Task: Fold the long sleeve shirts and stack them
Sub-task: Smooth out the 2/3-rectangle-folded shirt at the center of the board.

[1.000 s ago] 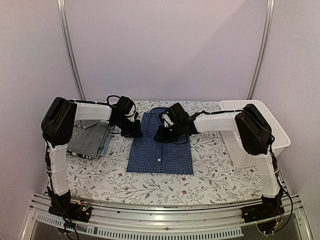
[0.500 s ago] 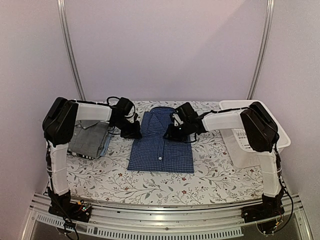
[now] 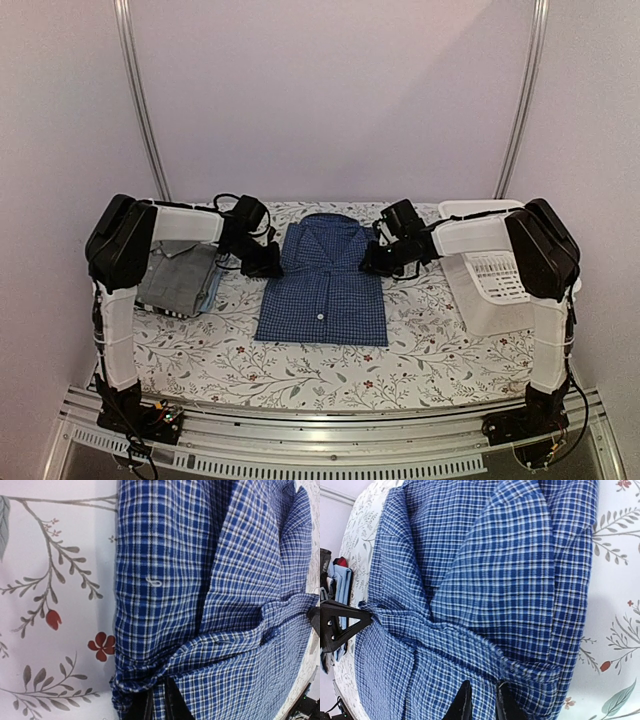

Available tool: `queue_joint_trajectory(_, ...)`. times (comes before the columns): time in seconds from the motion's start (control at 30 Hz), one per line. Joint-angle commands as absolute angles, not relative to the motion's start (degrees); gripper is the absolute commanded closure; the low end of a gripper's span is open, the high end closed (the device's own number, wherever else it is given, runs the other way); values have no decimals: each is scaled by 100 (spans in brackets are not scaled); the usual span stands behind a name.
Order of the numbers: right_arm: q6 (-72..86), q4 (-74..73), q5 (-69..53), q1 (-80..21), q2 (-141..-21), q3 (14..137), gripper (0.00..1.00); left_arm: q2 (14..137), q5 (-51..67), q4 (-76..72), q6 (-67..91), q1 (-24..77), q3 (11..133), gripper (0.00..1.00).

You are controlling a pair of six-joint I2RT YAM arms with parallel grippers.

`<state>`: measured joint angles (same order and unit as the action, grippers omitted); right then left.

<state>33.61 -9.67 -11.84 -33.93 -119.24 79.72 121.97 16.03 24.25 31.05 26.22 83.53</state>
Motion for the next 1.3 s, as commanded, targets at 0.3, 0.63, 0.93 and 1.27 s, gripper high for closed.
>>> queue_joint_trajectory(0.3, 3360, -1082, -855, -3129, -12186, 7862, 84, 12320, 1527, 2378, 3022, 2526, 8368, 89)
queue_joint_trajectory(0.63, 3220, -1231, -826, -3129, -12256, 7886, 84, 12311, 1416, 2483, 2923, 2498, 8594, 77)
queue_joint_trajectory(0.93, 3173, -1292, -780, -3129, -12346, 7949, 84, 12087, 1187, 2435, 2839, 2405, 8546, 73)
queue_joint_trajectory(1.27, 3100, -1463, -783, -3132, -12406, 8183, 84, 12445, 1290, 2545, 2772, 2398, 8829, 85)
